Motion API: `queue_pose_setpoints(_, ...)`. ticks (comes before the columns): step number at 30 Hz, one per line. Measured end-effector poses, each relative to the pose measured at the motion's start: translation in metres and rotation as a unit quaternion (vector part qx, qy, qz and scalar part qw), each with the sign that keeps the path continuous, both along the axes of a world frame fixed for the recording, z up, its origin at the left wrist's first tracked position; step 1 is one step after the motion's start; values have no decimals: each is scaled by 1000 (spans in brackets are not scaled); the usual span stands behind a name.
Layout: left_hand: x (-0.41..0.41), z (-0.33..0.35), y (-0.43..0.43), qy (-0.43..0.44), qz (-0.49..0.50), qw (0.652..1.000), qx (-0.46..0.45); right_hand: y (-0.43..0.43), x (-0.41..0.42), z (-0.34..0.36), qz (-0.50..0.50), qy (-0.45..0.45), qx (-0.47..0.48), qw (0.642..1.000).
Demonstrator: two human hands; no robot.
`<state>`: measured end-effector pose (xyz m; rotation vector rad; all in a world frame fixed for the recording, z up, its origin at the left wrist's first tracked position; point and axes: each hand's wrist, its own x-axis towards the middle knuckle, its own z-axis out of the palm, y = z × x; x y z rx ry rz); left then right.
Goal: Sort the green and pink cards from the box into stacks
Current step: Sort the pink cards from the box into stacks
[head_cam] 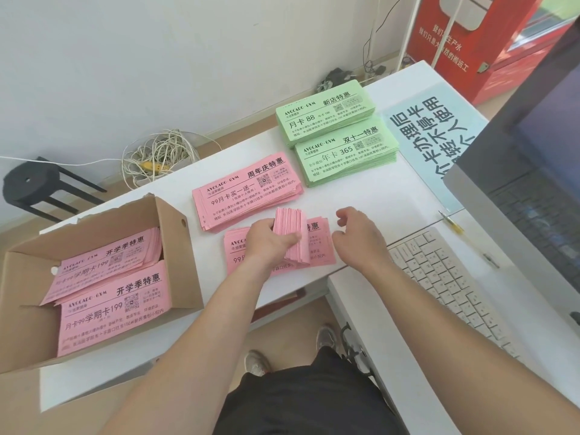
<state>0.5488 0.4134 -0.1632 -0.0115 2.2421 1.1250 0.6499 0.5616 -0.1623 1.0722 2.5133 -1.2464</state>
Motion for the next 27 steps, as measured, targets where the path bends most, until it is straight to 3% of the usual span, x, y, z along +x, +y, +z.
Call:
queue_pose_setpoints(2, 0, -1, -4, -22, 25, 999, 25, 4, 2, -5, 55, -67, 84, 993)
queue_pose_setpoints(5, -2, -1, -10, -50, 50, 996, 57, 3, 4, -9, 92, -110, 116, 983)
queue_pose_setpoints(27, -7, -12, -28, -105, 104, 980, 137, 1, 6, -21, 68, -92, 157, 981)
